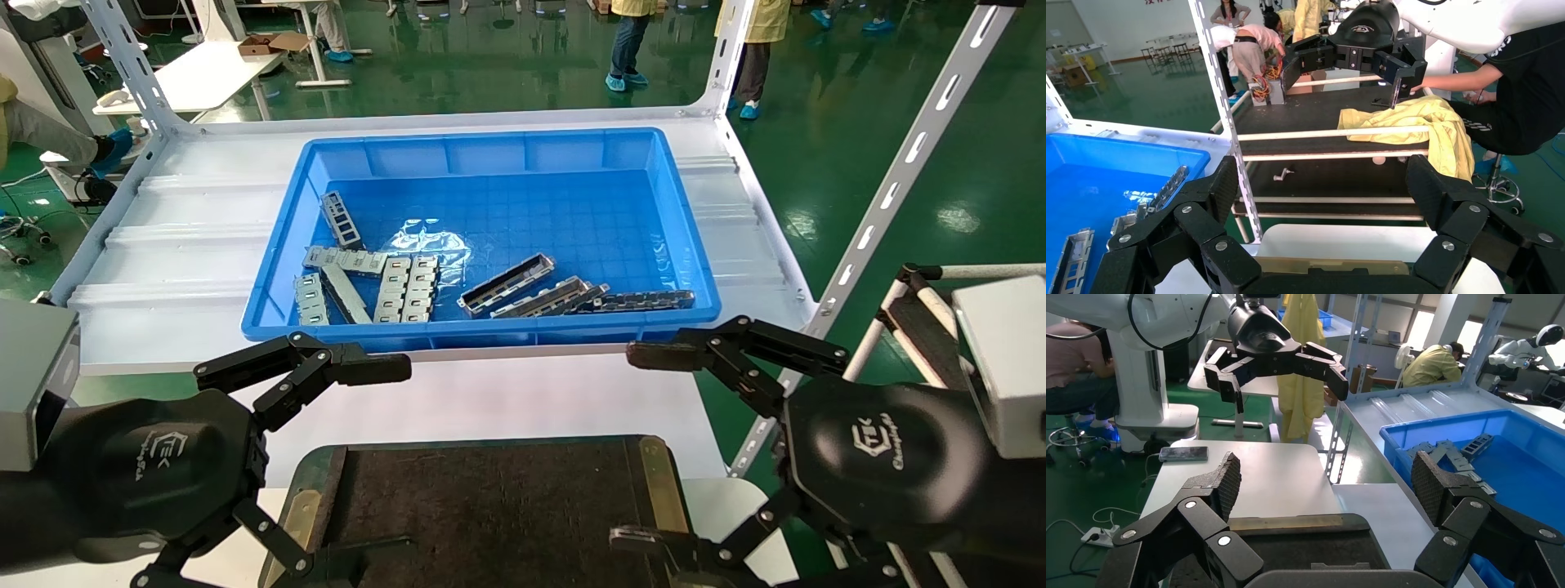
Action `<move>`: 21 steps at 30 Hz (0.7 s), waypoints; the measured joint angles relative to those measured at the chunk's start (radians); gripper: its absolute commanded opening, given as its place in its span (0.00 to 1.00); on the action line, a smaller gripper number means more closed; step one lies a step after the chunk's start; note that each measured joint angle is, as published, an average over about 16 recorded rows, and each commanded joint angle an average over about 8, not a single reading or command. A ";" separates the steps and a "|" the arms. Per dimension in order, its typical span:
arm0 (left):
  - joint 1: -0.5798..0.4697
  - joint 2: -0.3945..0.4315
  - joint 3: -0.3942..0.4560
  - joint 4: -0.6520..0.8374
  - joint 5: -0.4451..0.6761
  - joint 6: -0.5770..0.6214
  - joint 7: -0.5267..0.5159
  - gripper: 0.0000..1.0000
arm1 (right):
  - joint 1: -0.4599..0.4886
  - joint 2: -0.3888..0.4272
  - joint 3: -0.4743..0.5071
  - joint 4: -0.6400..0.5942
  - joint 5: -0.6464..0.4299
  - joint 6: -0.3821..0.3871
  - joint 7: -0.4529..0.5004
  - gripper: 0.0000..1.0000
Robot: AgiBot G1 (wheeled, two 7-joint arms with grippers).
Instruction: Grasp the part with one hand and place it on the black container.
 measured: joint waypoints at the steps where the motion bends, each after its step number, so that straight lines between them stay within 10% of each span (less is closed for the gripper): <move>1: 0.000 0.000 0.000 0.000 0.000 0.000 0.000 1.00 | 0.000 0.000 0.000 0.000 0.000 0.000 0.000 1.00; 21: 0.000 0.000 0.000 0.000 0.000 0.000 0.000 1.00 | 0.000 0.000 0.000 0.000 0.000 0.000 0.000 1.00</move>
